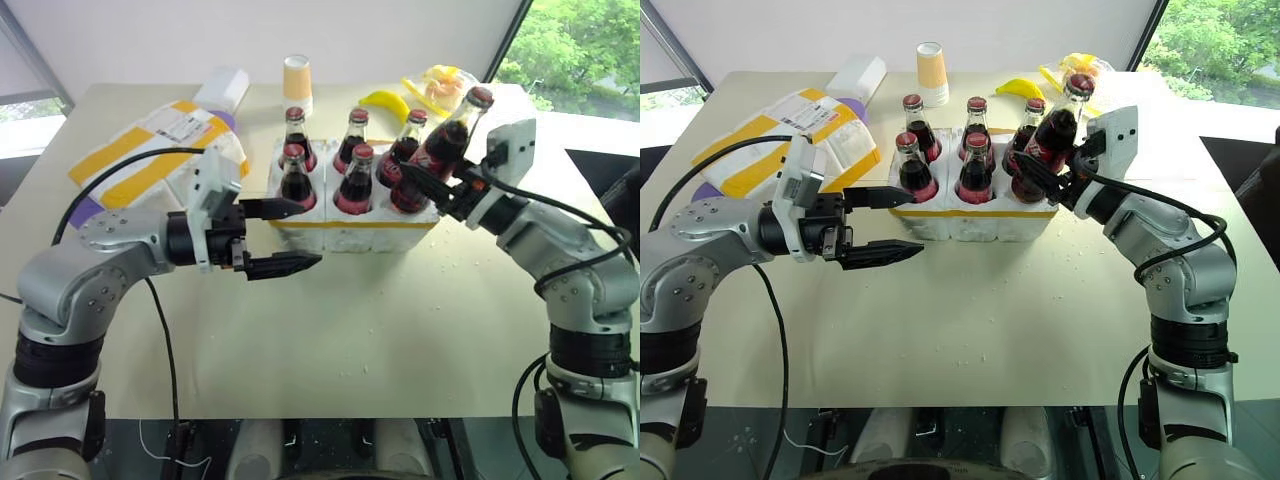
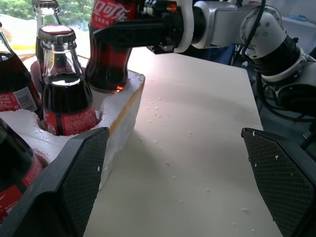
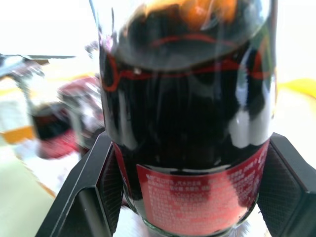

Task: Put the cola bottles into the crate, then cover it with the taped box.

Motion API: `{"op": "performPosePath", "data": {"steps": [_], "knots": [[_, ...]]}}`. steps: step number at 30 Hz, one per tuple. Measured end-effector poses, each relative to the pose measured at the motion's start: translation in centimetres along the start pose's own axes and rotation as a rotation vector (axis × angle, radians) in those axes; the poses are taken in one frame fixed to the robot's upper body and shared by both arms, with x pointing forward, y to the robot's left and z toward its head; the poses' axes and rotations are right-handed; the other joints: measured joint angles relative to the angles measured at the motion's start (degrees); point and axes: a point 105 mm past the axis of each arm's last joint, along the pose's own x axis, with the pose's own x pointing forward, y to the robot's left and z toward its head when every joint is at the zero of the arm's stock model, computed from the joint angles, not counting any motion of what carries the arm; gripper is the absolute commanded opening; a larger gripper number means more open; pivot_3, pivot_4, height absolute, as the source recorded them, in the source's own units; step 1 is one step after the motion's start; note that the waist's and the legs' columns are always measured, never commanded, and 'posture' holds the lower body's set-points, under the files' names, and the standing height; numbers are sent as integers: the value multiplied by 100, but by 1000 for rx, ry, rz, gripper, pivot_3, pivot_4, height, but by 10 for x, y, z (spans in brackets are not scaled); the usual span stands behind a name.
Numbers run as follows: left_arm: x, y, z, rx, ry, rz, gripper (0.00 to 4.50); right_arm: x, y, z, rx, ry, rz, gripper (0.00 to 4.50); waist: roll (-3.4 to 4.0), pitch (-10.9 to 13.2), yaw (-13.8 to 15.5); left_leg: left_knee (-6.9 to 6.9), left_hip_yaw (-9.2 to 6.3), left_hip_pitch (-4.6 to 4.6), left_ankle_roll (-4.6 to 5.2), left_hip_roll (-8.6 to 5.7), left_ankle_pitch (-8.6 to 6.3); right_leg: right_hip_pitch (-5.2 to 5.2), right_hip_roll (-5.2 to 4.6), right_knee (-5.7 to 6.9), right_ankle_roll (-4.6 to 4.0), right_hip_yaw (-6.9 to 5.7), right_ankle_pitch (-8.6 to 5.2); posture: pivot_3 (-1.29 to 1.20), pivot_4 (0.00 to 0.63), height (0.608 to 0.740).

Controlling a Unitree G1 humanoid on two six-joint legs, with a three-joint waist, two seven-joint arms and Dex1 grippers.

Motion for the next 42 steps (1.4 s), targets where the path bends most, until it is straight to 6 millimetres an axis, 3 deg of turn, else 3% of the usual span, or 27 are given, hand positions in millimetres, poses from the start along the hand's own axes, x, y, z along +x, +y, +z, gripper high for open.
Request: {"op": "performPosePath", "data": {"steps": [7,9,11,17,22,28,33,36,39,42], "knots": [[0,2,0,0,1,17,4500,2,2,-16,-1,47,35,2832,0,0,4,0,0,0,0,0,0,0,0,-1,0,0,0,0,150,740],[0,2,0,0,0,19,4500,4,2,-20,1,57,40,3921,0,0,2,-1,-1,0,0,0,0,0,0,0,0,0,0,0,150,740],[0,2,0,0,1,22,4500,6,4,-27,10,77,51,4445,0,0,-9,-1,0,1,0,1,0,0,1,0,0,0,0,0,150,740],[0,3,1,1,0,27,4500,8,3,-33,-7,97,43,4445,0,0,-12,0,0,2,0,1,0,1,0,1,0,0,0,0,150,740],[-6,6,2,13,10,65,4500,-1,-6,-24,-45,102,39,4445,0,0,-10,0,0,1,0,1,0,0,0,0,0,0,0,0,150,740],[-47,29,6,74,50,317,4500,-36,-24,29,-146,43,25,4445,0,0,-14,-2,-1,5,0,3,0,0,0,0,0,0,0,0,150,740],[-120,53,-22,242,358,723,4500,-61,-6,61,-170,37,174,4445,1,0,-37,-16,0,6,0,5,-2,-13,-1,-3,-2,6,-1,0,150,740],[-168,43,-60,335,709,859,4500,-69,9,66,-190,57,269,4445,-3,0,-40,-26,6,4,1,7,-6,-22,-7,-10,-3,9,0,0,150,740],[-201,30,-86,420,1028,906,4500,-71,14,64,-181,71,317,4445,-13,0,2,-27,5,-7,-4,15,-12,-46,-14,-12,-18,9,-4,0,150,740],[-211,27,-87,514,1134,949,4500,-69,17,61,-171,85,350,4445,-14,-3,86,-27,7,-8,10,21,-36,-68,-19,-19,-38,11,-2,0,150,740]]}}
